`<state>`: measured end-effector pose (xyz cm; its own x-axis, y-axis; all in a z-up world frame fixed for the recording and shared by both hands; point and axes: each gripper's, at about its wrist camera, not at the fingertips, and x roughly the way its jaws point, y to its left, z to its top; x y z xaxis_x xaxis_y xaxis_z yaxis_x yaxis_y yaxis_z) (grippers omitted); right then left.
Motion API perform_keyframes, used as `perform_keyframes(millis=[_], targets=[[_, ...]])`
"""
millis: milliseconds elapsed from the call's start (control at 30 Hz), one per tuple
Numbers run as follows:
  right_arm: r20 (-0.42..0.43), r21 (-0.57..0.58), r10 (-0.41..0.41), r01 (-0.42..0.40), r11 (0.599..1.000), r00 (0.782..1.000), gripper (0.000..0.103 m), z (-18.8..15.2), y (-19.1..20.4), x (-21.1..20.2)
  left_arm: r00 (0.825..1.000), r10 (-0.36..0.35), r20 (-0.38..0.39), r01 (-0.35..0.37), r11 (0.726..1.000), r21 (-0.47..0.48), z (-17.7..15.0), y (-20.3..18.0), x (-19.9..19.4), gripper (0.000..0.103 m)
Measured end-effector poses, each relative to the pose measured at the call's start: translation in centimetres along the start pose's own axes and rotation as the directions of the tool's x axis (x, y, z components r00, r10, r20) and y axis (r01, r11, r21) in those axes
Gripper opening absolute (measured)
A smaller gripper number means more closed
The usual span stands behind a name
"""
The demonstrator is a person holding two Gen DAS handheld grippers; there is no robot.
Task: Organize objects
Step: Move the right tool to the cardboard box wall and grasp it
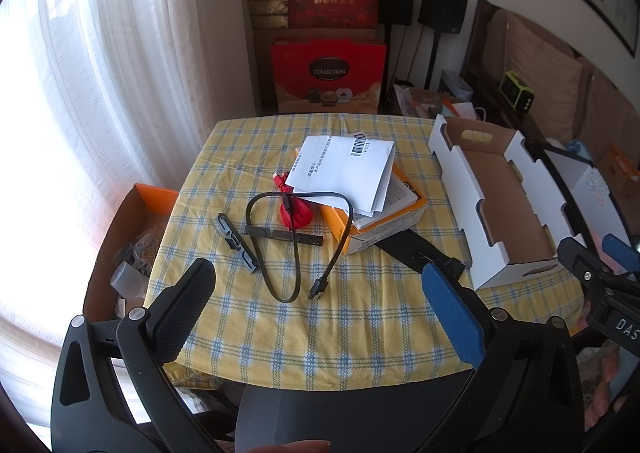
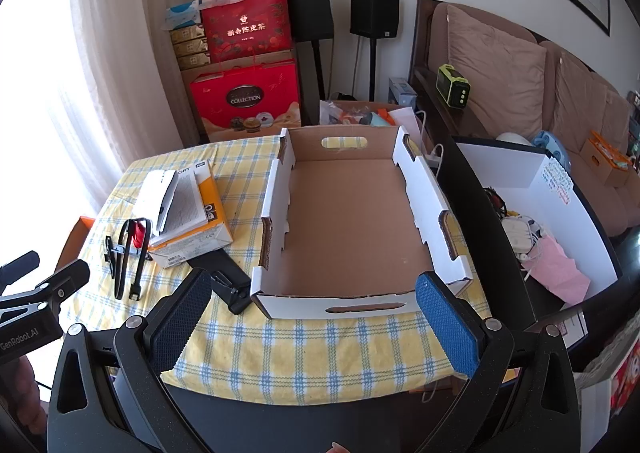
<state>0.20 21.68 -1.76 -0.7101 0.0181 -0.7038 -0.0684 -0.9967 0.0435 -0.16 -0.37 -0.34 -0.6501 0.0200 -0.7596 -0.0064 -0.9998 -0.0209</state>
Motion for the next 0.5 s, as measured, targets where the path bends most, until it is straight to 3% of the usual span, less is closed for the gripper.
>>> perform_keyframes(millis=[500], targets=[[0.0,0.0,0.001,-0.001,1.0,1.0,0.103,-0.02,-0.03,0.01,1.0,0.001,-0.001,-0.001,1.0,0.001,0.11,0.12,-0.01,0.103]])
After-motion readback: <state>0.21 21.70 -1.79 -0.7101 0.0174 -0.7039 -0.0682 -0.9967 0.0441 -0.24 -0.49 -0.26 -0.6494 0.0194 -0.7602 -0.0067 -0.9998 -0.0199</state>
